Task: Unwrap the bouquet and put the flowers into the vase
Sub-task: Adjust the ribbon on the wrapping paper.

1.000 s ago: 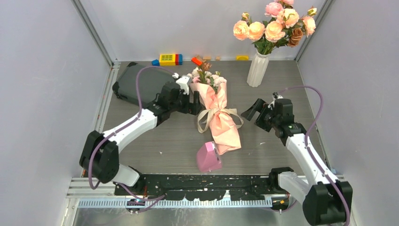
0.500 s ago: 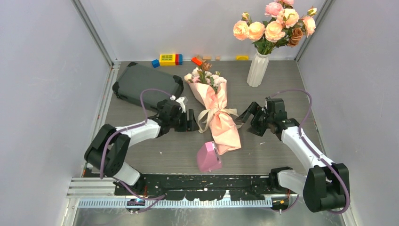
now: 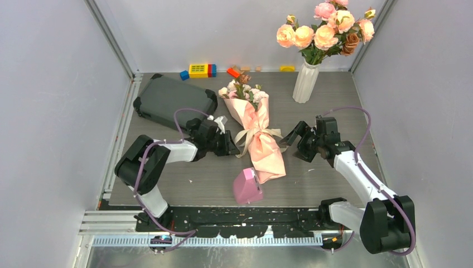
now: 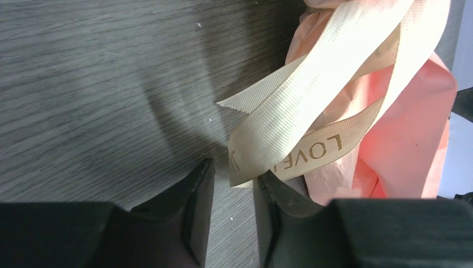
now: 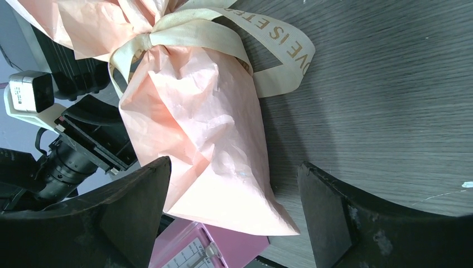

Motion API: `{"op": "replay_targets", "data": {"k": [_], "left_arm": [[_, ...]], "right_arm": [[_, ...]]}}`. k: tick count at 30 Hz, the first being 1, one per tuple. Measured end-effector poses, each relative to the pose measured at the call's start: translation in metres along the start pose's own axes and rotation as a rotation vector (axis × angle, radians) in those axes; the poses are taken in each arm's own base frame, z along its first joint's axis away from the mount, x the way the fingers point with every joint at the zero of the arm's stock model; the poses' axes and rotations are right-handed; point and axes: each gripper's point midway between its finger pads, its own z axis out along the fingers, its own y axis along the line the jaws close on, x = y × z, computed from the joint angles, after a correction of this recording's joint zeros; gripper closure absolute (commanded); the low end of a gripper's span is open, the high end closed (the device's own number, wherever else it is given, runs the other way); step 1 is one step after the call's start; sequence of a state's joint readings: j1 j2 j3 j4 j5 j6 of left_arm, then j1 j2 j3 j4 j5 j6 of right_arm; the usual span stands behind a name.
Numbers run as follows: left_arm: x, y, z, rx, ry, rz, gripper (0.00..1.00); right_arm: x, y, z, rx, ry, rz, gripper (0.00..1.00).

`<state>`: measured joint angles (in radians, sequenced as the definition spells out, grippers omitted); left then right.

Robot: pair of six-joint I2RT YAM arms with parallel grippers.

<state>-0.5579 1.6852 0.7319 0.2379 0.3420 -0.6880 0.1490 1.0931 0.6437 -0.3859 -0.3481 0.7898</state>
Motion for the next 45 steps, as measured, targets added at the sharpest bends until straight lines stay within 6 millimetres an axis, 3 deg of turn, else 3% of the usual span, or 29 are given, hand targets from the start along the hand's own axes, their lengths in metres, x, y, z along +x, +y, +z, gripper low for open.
{"op": "replay_targets", "data": {"k": [3,6,15,20,26,30,34,41,45], "left_arm": [[0.003,-0.001,0.003,0.005,0.009,-0.021,0.90],[0.005,-0.001,0.004,0.006,0.014,-0.043,1.00],[-0.010,-0.017,-0.012,0.018,-0.026,-0.054,1.00],[-0.046,-0.030,-0.023,0.003,-0.087,-0.023,1.00],[-0.099,-0.029,-0.036,-0.070,-0.183,0.037,1.00],[-0.126,-0.019,-0.041,-0.139,-0.238,0.076,1.00],[-0.138,-0.001,-0.031,-0.207,-0.237,0.083,1.00],[-0.132,0.031,-0.006,-0.286,-0.180,0.091,0.88],[-0.129,0.038,-0.006,-0.322,-0.161,0.107,0.64]], "right_arm": [[-0.001,-0.001,0.000,0.006,-0.003,0.000,0.12],[0.000,-0.003,0.002,0.012,0.002,0.001,0.12],[0.003,-0.011,0.009,0.043,0.031,-0.002,0.12],[0.002,-0.012,0.013,0.054,0.043,-0.008,0.12],[-0.004,-0.006,0.013,0.038,0.031,-0.026,0.12],[-0.005,-0.005,0.014,0.032,0.027,-0.032,0.12],[-0.005,-0.003,0.014,0.022,0.029,-0.041,0.12],[-0.001,0.002,0.017,0.008,0.055,-0.079,0.12],[0.001,0.006,0.018,0.002,0.062,-0.112,0.15]]}}
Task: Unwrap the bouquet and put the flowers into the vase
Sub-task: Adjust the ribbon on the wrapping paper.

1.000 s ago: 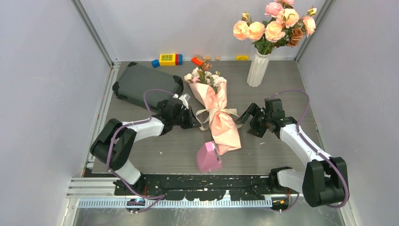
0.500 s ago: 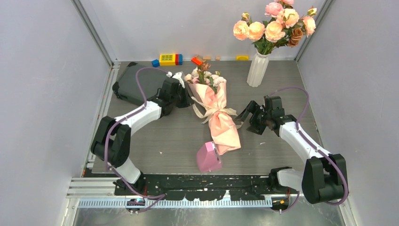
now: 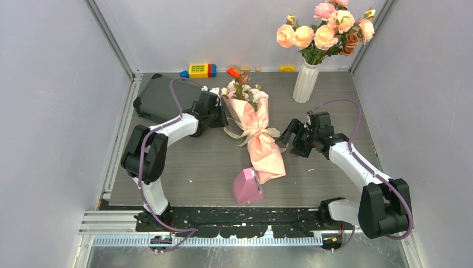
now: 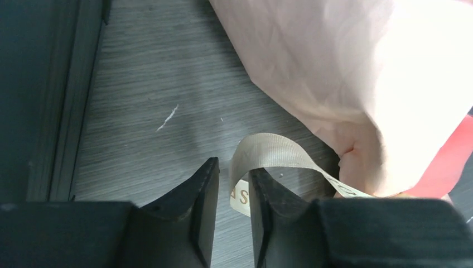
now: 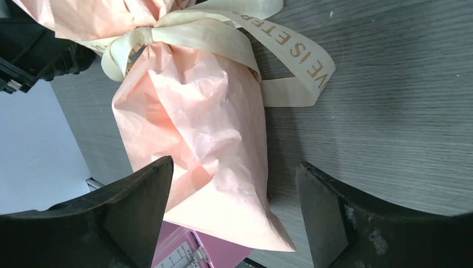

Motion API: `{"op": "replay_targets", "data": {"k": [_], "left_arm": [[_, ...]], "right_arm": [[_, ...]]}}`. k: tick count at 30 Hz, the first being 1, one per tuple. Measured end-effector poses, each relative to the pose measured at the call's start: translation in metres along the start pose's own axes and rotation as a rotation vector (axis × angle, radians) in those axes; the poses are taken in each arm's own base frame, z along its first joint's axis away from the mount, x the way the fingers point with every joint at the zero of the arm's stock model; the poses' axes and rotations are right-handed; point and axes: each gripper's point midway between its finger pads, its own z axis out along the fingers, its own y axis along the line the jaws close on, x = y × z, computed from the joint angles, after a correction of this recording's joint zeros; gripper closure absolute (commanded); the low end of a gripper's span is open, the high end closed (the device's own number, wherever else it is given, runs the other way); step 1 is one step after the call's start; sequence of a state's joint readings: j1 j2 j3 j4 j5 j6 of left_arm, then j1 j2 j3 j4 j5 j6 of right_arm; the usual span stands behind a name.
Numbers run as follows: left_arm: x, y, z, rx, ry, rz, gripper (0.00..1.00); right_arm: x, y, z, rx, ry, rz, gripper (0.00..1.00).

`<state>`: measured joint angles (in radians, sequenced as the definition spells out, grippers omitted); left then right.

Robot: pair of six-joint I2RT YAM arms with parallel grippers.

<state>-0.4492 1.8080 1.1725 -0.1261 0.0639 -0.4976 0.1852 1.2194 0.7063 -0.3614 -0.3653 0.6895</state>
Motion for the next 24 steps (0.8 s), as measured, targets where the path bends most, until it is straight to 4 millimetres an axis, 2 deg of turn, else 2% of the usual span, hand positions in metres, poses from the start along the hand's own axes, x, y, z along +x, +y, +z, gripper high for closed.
{"op": "replay_targets", "data": {"k": [2,6,11,14,16,18,22,24], "left_arm": [[-0.004,0.001,-0.002,-0.011,-0.004,0.015,0.52],[-0.019,0.004,-0.013,-0.049,-0.039,0.055,0.41],[-0.035,0.004,-0.045,-0.080,-0.085,0.084,0.41],[-0.039,-0.007,-0.066,-0.023,-0.118,0.094,0.47],[-0.030,-0.018,-0.076,0.049,-0.120,0.096,0.50],[-0.014,-0.029,-0.079,0.118,-0.105,0.109,0.53],[0.036,-0.048,-0.064,0.247,-0.004,0.129,0.57],[0.056,-0.051,-0.056,0.285,0.038,0.130,0.59]], "right_arm": [[-0.001,0.003,0.000,0.004,-0.005,-0.020,0.14],[-0.007,0.009,-0.003,0.013,-0.031,-0.063,0.14],[-0.016,0.016,-0.009,0.013,-0.074,-0.090,0.14],[-0.019,0.017,-0.011,0.019,-0.092,-0.095,0.14],[-0.019,0.016,-0.011,0.023,-0.097,-0.097,0.14],[-0.019,0.017,-0.011,0.022,-0.100,-0.100,0.14],[-0.020,0.024,-0.015,0.004,-0.116,-0.104,0.14],[-0.021,0.028,-0.019,-0.011,-0.132,-0.108,0.14]]}}
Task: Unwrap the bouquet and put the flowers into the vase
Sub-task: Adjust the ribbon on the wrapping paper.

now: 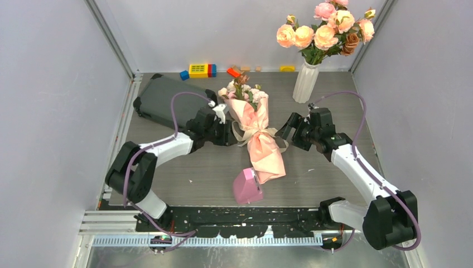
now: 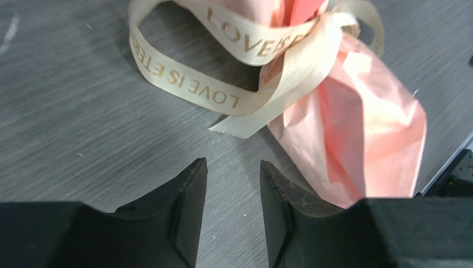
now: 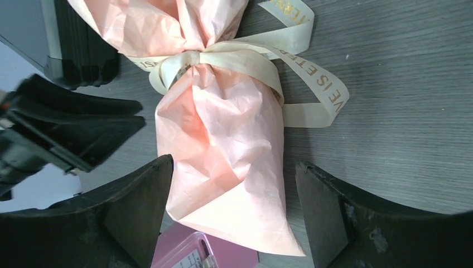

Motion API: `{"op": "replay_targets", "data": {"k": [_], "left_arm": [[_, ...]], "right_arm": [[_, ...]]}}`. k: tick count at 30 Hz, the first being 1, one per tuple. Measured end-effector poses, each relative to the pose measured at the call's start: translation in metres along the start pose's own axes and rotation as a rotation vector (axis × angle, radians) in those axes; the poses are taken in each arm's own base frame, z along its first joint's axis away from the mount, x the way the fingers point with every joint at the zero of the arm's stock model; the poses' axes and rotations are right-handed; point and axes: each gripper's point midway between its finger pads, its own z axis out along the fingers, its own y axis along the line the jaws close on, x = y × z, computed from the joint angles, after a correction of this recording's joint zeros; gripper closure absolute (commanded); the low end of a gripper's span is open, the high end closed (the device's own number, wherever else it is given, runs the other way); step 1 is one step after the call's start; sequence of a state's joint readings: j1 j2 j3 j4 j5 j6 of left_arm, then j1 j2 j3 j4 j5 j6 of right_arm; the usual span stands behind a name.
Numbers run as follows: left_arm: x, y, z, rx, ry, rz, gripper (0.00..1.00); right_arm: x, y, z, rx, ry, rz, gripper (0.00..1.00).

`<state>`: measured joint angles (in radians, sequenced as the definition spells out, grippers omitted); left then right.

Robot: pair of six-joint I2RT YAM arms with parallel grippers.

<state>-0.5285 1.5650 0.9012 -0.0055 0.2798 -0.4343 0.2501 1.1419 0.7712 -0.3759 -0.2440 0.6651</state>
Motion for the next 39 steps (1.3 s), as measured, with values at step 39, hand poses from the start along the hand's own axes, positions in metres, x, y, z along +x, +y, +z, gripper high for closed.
{"op": "replay_targets", "data": {"k": [39], "left_arm": [[0.042,-0.016,0.070,0.071,-0.013,0.193,0.53]], "right_arm": [[-0.004,0.009,-0.005,-0.024,-0.033,0.015,0.15]]}}
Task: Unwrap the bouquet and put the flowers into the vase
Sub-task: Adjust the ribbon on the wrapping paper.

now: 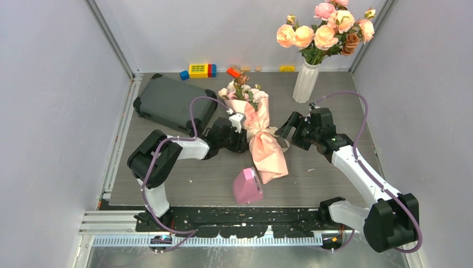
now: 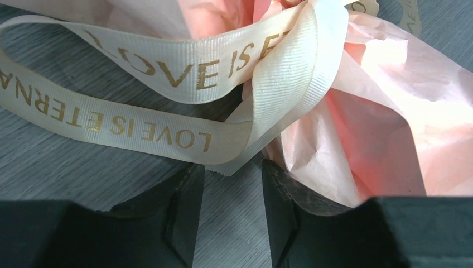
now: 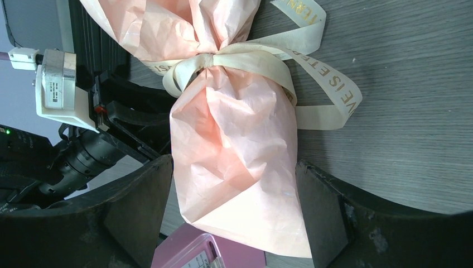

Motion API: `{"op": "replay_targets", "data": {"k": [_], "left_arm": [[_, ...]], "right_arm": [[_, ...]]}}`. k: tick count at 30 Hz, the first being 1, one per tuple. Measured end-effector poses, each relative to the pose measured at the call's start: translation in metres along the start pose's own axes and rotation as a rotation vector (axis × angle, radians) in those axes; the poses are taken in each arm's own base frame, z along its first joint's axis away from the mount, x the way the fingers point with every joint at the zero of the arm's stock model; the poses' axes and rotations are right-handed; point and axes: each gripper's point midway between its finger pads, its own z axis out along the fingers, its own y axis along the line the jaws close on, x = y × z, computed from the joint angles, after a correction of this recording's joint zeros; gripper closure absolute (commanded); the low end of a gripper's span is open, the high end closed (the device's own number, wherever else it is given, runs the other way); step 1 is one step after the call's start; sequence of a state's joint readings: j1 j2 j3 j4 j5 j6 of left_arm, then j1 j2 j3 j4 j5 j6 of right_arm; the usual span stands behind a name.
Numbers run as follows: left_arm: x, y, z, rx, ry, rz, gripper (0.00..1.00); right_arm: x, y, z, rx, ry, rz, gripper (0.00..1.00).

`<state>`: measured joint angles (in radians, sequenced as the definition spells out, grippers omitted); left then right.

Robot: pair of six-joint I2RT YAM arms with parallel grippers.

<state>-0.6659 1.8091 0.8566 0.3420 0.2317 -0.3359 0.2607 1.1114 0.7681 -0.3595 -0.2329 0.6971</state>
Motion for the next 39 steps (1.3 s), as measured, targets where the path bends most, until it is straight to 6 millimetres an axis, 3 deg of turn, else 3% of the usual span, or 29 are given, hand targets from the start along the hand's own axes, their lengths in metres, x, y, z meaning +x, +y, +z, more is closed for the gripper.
{"op": "replay_targets", "data": {"k": [8,19,34,39], "left_arm": [[-0.005,0.003,0.003,-0.063,-0.032,0.026,0.46],[-0.015,0.001,0.005,-0.058,-0.076,0.082,0.45],[-0.014,0.005,0.017,-0.051,-0.073,0.171,0.46],[-0.016,0.005,0.020,-0.053,-0.085,0.195,0.42]], "right_arm": [[0.000,0.000,0.000,0.000,0.000,-0.009,0.15],[0.002,0.001,0.000,-0.009,0.013,-0.013,0.14],[0.007,-0.001,0.007,-0.010,0.045,-0.009,0.15],[0.007,0.000,0.008,-0.016,0.047,-0.009,0.14]]}}
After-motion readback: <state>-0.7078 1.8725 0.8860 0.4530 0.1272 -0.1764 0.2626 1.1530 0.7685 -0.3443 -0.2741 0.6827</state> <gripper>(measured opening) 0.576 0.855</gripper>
